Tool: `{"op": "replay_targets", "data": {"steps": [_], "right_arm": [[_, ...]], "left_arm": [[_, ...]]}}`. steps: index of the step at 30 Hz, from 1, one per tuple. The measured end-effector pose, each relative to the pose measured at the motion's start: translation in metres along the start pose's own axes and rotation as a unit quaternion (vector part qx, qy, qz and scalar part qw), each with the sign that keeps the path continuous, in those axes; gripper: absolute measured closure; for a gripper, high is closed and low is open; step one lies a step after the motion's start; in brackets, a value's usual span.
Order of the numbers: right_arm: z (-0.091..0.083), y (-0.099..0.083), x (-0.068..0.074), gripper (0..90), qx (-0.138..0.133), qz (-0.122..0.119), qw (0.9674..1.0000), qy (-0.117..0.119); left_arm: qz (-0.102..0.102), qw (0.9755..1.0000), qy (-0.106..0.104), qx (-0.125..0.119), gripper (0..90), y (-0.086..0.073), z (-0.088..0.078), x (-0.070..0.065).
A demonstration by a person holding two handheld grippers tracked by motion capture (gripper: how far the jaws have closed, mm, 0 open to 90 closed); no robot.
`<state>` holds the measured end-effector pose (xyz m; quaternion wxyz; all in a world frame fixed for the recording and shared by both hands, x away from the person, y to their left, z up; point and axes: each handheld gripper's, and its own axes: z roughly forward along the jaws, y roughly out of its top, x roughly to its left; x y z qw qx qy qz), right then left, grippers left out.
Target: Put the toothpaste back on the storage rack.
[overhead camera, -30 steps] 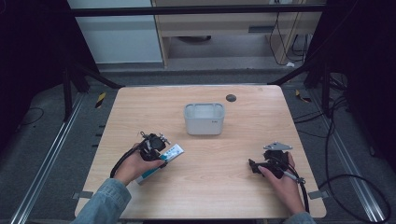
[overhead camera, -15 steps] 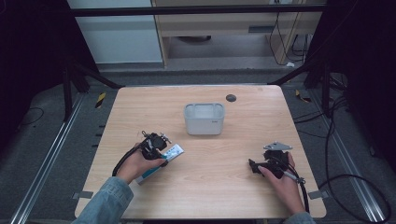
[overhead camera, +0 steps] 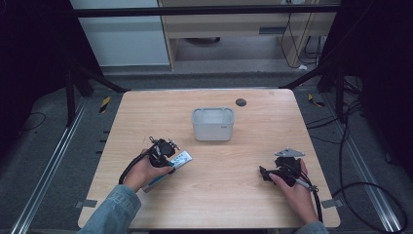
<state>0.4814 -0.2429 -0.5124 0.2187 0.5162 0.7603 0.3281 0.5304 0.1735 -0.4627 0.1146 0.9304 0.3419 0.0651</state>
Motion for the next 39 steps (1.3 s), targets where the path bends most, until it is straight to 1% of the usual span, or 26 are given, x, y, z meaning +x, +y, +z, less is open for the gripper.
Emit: {"op": "replay_targets", "data": {"steps": [4, 9, 12, 13, 16, 18, 25, 27, 30, 33, 34, 35, 36, 37, 39], "right_arm": [[0.0, 0.0, 0.0, 1.6, 0.0, 0.0, 1.0, 0.0], [0.0, 0.0, 0.0, 1.6, 0.0, -0.001, 1.0, 0.0], [0.0, 0.0, 0.0, 1.6, 0.0, 0.0, 1.0, 0.0], [0.0, 0.0, 0.0, 1.6, 0.0, 0.0, 1.0, 0.0], [0.0, 0.0, 0.0, 1.7, 0.0, 0.0, 1.0, 0.0], [0.0, 0.0, 0.0, 1.6, 0.0, 0.0, 1.0, 0.0], [0.0, 0.0, 0.0, 1.6, 0.0, 0.0, 1.0, 0.0], [0.0, 0.0, 0.0, 1.6, 0.0, 0.0, 1.0, 0.0], [0.0, 0.0, 0.0, 1.6, 0.0, 0.0, 1.0, 0.0], [0.0, 0.0, 0.0, 1.6, 0.0, 0.0, 1.0, 0.0], [0.0, 0.0, 0.0, 1.6, 0.0, 0.0, 1.0, 0.0], [0.0, 0.0, 0.0, 1.6, 0.0, 0.0, 1.0, 0.0], [0.0, 0.0, 0.0, 1.6, 0.0, 0.0, 1.0, 0.0], [0.0, 0.0, 0.0, 1.6, 0.0, 0.0, 1.0, 0.0], [0.0, 0.0, 0.0, 1.6, 0.0, 0.0, 1.0, 0.0]], "left_arm": [[0.003, 1.0, 0.002, 0.006, 60.3, 0.001, 0.0, -0.001], [0.008, 0.9999, 0.006, 0.004, 62.9, 0.001, -0.001, -0.003], [0.012, 0.9999, 0.012, 0.001, 66.2, 0.0, -0.002, -0.005], [0.017, 0.9997, 0.015, 0.002, 69.1, 0.0, -0.003, -0.007], [0.021, 0.9996, 0.016, 0.003, 71.2, 0.001, -0.004, -0.008], [0.019, 0.9997, 0.015, 0.003, 73.5, 0.001, -0.004, -0.008], [0.015, 0.9998, 0.011, -0.004, 76.5, -0.001, -0.006, -0.007], [0.014, 0.9998, 0.009, -0.008, 76.8, -0.002, -0.006, -0.006], [0.002, 0.9998, 0.003, -0.019, 77.7, -0.006, -0.009, -0.003], [-0.001, 0.9997, 0.006, -0.025, 77.8, -0.008, -0.012, -0.003], [-0.004, 0.9992, 0.005, -0.039, 77.8, -0.009, -0.019, -0.002], [-0.004, 0.9992, 0.005, -0.039, 77.7, -0.009, -0.019, -0.002], [-0.005, 0.9986, 0.007, -0.052, 77.8, -0.008, -0.027, -0.003], [-0.005, 0.9986, 0.007, -0.052, 77.8, -0.008, -0.027, -0.003], [-0.002, 0.9981, 0.009, -0.062, 77.8, -0.007, -0.034, -0.004]]}}
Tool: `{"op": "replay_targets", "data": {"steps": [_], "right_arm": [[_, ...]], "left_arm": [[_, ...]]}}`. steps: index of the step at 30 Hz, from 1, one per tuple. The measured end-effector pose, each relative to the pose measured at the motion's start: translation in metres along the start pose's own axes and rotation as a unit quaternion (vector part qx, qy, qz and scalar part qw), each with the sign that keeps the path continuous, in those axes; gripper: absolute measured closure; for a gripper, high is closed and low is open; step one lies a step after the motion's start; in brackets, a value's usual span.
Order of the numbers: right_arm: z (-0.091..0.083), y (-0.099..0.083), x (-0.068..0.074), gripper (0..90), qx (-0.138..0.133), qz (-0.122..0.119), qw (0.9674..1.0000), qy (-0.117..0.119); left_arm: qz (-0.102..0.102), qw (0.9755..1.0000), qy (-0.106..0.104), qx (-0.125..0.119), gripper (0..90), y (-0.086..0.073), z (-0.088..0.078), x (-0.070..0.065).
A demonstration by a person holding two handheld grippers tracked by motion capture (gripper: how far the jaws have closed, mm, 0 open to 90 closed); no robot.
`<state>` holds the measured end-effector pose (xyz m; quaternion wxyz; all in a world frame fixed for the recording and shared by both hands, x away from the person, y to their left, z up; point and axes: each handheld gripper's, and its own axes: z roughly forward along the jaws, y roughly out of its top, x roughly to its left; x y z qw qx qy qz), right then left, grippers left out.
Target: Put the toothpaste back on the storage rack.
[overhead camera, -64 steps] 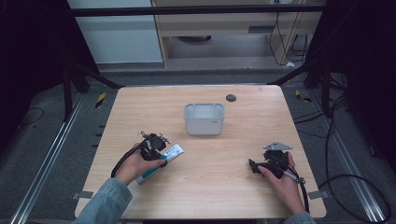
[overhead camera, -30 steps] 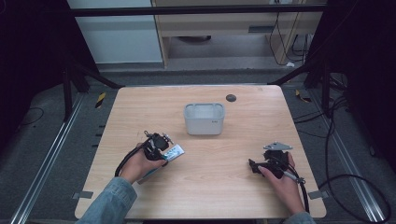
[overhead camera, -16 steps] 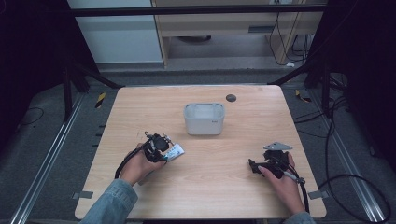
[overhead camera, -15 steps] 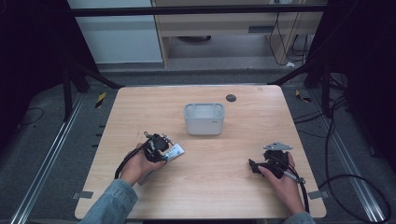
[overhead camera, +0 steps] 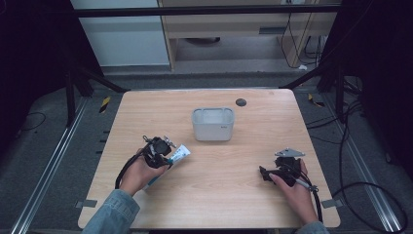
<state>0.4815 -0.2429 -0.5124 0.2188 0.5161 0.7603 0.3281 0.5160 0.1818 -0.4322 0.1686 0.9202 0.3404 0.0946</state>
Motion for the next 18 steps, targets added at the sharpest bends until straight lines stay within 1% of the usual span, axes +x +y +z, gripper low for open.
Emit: {"op": "replay_targets", "data": {"steps": [2, 3, 6, 7, 11, 14, 18], "right_arm": [[0.0, 0.0, 0.0, 1.6, 0.0, 0.0, 1.0, 0.0], [0.0, 0.0, 0.0, 1.6, 0.0, 0.0, 1.0, 0.0], [0.0, 0.0, 0.0, 1.6, 0.0, 0.0, 1.0, 0.0], [0.0, 0.0, 0.0, 1.6, 0.0, 0.0, 1.0, 0.0], [0.0, 0.0, 0.0, 1.6, 0.0, -0.001, 1.0, 0.0], [0.0, 0.0, 0.0, 1.7, 0.0, -0.001, 1.0, 0.0], [0.0, 0.0, 0.0, 1.7, 0.0, -0.001, 1.0, 0.0]], "left_arm": [[0.0, 1.0, -0.001, -0.007, 77.8, 0.002, -0.004, -0.001], [-0.003, 0.9999, 0.0, -0.015, 77.7, 0.003, -0.006, 0.0], [-0.004, 0.9999, 0.0, -0.015, 77.7, 0.003, -0.007, 0.002], [-0.009, 0.9997, -0.003, -0.021, 77.7, 0.002, -0.008, 0.003], [-0.01, 0.9996, -0.007, -0.024, 77.7, 0.002, -0.009, 0.005], [-0.01, 0.9996, -0.006, -0.027, 77.7, 0.002, -0.011, 0.004], [-0.005, 0.9996, -0.007, -0.026, 77.7, 0.003, -0.012, 0.003]]}}
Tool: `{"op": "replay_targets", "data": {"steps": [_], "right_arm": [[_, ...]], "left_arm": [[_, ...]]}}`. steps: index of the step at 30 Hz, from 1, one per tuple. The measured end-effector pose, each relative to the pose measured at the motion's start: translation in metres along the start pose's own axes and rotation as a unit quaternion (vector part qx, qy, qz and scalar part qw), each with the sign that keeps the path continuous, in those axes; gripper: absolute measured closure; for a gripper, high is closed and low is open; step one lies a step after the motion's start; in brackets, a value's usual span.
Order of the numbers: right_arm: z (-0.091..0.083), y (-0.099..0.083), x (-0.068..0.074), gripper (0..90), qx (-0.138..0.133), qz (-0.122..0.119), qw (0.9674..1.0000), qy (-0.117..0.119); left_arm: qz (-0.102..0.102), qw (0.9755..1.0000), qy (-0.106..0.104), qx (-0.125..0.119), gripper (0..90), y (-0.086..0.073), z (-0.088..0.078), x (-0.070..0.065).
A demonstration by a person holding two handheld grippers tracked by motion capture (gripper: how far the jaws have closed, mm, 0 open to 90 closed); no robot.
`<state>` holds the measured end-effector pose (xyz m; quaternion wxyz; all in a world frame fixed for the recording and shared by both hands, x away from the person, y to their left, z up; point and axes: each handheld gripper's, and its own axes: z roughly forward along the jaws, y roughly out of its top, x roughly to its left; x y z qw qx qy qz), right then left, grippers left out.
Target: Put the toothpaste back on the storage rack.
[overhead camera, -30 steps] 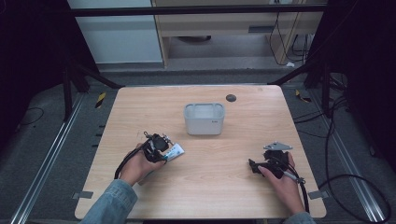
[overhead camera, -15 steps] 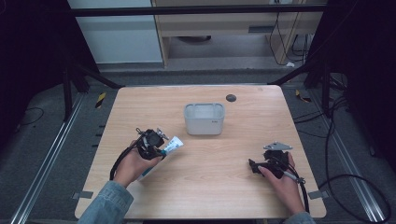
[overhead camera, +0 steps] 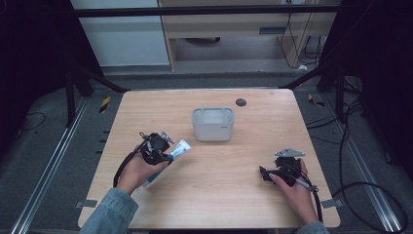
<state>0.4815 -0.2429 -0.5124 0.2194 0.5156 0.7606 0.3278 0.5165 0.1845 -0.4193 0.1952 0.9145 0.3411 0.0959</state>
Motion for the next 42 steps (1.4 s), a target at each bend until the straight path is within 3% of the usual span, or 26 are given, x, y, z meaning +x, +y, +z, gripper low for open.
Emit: {"op": "replay_targets", "data": {"steps": [22, 42], "right_arm": [[0.0, 0.0, 0.0, 1.6, 0.0, 0.0, 1.0, 0.0], [0.0, 0.0, 0.0, 1.6, 0.0, 0.0, 1.0, 0.0]], "left_arm": [[0.014, 0.9986, -0.008, -0.051, 77.6, 0.028, -0.023, -0.013], [0.022, 0.9971, -0.008, -0.073, 77.6, 0.051, -0.033, -0.019]]}}
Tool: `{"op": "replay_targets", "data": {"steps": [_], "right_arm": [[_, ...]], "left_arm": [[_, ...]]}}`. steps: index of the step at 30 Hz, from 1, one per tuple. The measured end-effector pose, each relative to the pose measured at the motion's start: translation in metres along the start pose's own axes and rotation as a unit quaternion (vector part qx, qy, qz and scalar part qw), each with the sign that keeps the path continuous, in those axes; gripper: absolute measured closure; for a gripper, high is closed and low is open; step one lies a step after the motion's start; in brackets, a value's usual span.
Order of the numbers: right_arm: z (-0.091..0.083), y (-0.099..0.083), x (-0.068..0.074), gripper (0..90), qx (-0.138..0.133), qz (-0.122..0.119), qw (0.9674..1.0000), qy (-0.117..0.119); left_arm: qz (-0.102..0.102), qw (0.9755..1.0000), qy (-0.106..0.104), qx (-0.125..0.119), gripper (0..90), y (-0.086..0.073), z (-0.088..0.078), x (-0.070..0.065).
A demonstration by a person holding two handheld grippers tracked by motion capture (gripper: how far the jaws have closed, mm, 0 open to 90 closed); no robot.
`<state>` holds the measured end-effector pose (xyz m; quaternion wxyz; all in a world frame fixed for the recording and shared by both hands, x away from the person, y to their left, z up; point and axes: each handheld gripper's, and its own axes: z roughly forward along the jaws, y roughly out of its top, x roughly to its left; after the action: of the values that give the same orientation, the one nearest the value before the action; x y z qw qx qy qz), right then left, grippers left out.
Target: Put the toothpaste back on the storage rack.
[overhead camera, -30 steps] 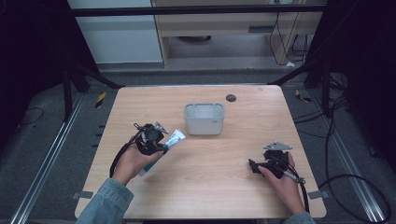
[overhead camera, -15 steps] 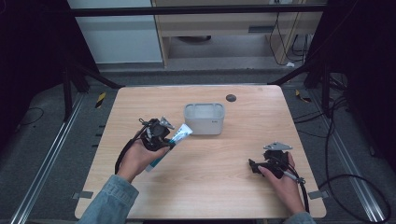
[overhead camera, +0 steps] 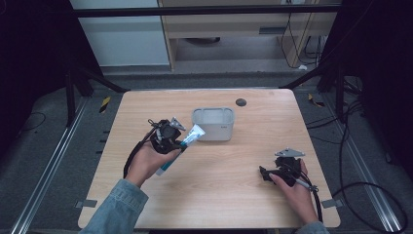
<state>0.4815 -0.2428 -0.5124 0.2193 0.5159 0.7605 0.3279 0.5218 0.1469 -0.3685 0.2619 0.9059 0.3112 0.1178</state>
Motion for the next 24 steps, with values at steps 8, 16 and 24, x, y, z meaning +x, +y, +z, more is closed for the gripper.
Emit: {"op": "replay_targets", "data": {"steps": [8, 16, 24], "right_arm": [[0.0, 0.0, 0.0, 1.6, 0.0, 0.0, 1.0, 0.0], [0.0, 0.0, 0.0, 1.6, 0.0, -0.002, 1.0, -0.002], [0.0, 0.0, 0.0, 1.6, 0.0, 0.0, 1.0, 0.0]], "left_arm": [[0.005, 0.9999, 0.0, -0.01, 77.5, 0.012, -0.004, -0.001], [0.008, 0.9998, 0.002, -0.02, 77.6, 0.02, -0.008, -0.003], [0.009, 0.9997, 0.001, -0.024, 77.6, 0.023, -0.009, -0.003]]}}
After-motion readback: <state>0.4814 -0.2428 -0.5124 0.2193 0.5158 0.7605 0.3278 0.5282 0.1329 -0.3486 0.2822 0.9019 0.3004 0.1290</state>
